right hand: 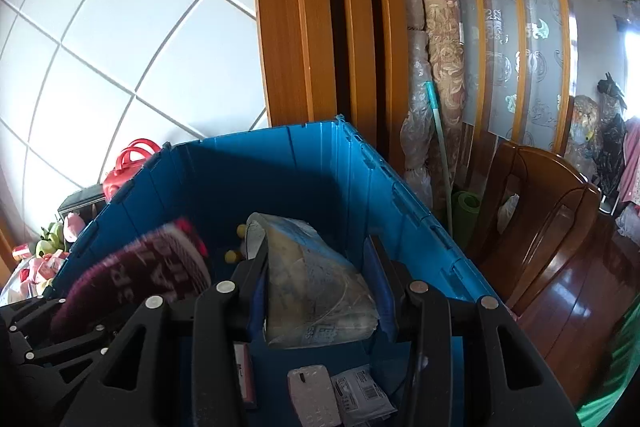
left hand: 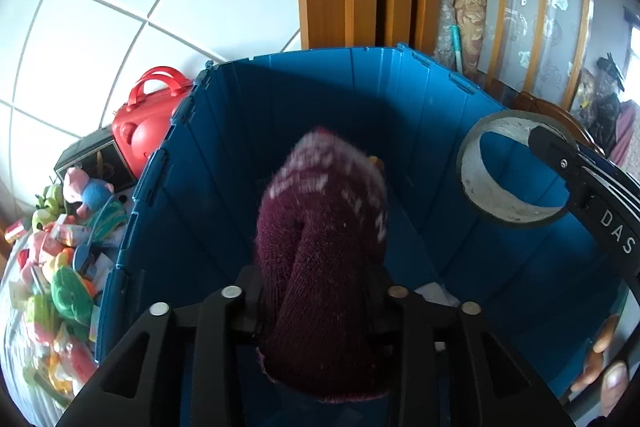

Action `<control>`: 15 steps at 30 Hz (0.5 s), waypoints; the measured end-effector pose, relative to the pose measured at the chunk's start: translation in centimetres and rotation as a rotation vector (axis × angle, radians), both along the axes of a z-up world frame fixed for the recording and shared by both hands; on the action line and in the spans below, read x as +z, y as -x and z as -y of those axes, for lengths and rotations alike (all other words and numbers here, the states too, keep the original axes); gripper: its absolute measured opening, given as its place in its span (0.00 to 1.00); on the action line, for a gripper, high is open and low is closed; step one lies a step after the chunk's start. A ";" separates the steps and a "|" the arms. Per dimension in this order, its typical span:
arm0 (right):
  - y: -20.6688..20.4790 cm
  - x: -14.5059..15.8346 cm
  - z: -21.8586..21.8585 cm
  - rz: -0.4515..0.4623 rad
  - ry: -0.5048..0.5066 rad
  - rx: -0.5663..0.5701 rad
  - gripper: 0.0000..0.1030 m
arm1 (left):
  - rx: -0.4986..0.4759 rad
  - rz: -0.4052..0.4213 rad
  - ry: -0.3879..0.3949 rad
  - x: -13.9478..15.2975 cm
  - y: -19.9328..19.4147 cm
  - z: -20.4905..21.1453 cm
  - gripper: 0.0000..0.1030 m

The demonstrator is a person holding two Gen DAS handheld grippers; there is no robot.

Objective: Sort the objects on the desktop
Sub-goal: 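Carry the maroon sock and clear-wrapped pack over the blue crate with both tools, then open both tools to drop the sock and pack into the crate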

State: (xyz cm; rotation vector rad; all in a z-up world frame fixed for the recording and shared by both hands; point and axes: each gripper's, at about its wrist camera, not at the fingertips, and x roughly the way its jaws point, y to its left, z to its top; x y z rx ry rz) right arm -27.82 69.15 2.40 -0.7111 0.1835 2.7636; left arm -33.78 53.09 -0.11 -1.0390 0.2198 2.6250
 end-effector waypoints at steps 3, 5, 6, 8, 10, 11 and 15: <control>0.7 -0.2 0.1 0.040 -0.005 -0.005 0.42 | -0.011 -0.037 0.007 0.1 -0.6 -0.1 0.68; 1.0 -0.4 0.2 0.059 -0.007 -0.004 0.43 | -0.015 -0.058 0.020 -0.1 -0.8 -0.1 0.71; 1.1 -0.5 0.2 0.069 -0.008 -0.004 0.43 | -0.016 -0.064 0.027 -0.1 -0.8 -0.2 0.71; 1.1 -0.7 0.2 0.072 -0.010 -0.012 0.45 | -0.013 -0.061 0.031 -0.1 -0.7 -0.3 0.71; 1.2 -0.8 0.1 0.081 -0.005 -0.020 0.51 | -0.008 -0.055 0.031 0.0 -0.5 -0.3 0.71; 1.4 -0.9 0.1 0.089 -0.002 -0.022 0.53 | -0.007 -0.055 0.030 0.0 -0.5 -0.2 0.71; 1.6 -1.0 0.0 0.110 0.002 -0.023 0.55 | -0.004 -0.054 0.031 0.1 -0.5 -0.2 0.71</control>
